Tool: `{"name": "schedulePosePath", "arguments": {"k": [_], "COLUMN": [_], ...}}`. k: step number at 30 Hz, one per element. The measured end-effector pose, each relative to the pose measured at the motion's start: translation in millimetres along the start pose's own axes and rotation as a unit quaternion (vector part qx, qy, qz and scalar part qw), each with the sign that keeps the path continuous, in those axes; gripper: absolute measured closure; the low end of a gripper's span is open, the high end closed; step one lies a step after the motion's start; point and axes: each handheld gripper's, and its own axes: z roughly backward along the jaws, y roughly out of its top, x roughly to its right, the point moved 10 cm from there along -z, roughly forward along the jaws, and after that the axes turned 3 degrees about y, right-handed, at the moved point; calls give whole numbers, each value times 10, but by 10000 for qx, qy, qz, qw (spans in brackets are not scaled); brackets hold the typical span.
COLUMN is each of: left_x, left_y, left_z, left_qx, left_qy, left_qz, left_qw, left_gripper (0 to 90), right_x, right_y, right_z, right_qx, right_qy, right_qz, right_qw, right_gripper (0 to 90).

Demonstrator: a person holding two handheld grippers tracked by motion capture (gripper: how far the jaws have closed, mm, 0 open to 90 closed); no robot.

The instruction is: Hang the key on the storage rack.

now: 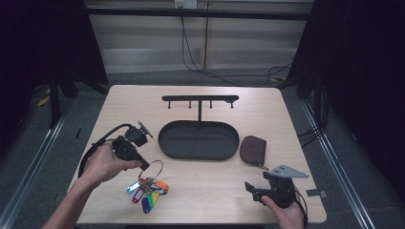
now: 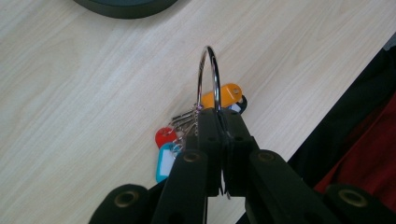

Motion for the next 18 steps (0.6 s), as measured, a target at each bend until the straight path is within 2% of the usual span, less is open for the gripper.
{"name": "schedulePosePath", "arguments": {"k": [11, 17, 18], "left_x": [-23, -59, -56], "left_y": [61, 108, 111], "left_z": [238, 302, 315], "left_qx": [152, 213, 184], "left_qy": [98, 174, 150], "left_qz": [-13, 133, 83], "left_qw": [9998, 9995, 9997], "left_gripper": [884, 885, 884], "right_x": [2, 8, 8], "right_y": [-1, 0, 0], "right_z": [2, 3, 2], "right_qx": [-4, 2, -1], "right_qy": [-7, -9, -10], "right_qz": [-1, -13, -19], "right_qw": [10000, 10000, 10000], "right_gripper": [188, 188, 188]}}
